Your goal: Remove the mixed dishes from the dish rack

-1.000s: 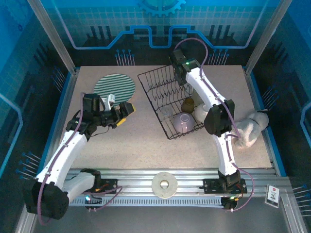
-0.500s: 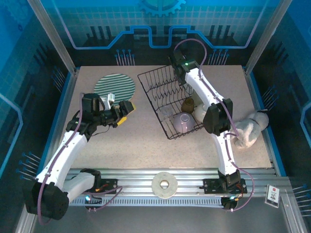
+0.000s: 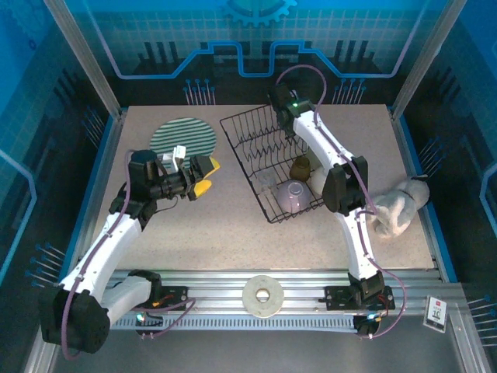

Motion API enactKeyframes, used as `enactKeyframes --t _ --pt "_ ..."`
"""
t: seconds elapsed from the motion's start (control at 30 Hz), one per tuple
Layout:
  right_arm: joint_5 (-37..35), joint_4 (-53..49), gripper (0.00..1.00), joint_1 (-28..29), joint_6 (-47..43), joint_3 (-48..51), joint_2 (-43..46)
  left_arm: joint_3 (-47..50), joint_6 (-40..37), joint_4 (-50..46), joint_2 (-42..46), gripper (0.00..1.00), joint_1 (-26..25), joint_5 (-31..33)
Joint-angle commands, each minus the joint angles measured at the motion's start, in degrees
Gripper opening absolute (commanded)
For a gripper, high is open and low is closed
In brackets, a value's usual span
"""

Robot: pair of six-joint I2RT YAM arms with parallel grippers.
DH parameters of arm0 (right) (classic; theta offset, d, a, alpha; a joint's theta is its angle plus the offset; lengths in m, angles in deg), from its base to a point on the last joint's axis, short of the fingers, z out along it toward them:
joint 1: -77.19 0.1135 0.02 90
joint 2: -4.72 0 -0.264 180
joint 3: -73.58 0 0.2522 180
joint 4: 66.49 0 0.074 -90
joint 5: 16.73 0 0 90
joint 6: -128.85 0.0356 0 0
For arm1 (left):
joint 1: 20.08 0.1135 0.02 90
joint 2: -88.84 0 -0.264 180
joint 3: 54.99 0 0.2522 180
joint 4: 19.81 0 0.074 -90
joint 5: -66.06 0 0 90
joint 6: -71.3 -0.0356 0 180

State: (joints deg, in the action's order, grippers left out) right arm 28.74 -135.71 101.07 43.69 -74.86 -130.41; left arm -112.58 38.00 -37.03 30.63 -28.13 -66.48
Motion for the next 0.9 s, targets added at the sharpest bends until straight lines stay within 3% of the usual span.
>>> enactKeyframes --t 0.0,0.07,0.63,0.87 --pt "-1.68 1.88 0.04 0.58 -0.43 0.26 1.25 1.21 1.74 2.59 0.60 0.99 -0.29 -2.07" --pt "-2.90 2.41 0.00 0.69 -0.61 0.71 1.54 1.35 1.84 2.53 0.56 0.99 -0.26 -2.01" --pt "-10.11 7.16 0.00 1.70 -6.38 1.61 9.01 0.90 1.31 0.77 0.45 0.99 -0.21 -0.91" --pt "-7.74 5.13 0.00 2.29 -2.59 3.10 15.71 0.33 0.33 -0.75 0.74 0.99 -0.21 -0.64"
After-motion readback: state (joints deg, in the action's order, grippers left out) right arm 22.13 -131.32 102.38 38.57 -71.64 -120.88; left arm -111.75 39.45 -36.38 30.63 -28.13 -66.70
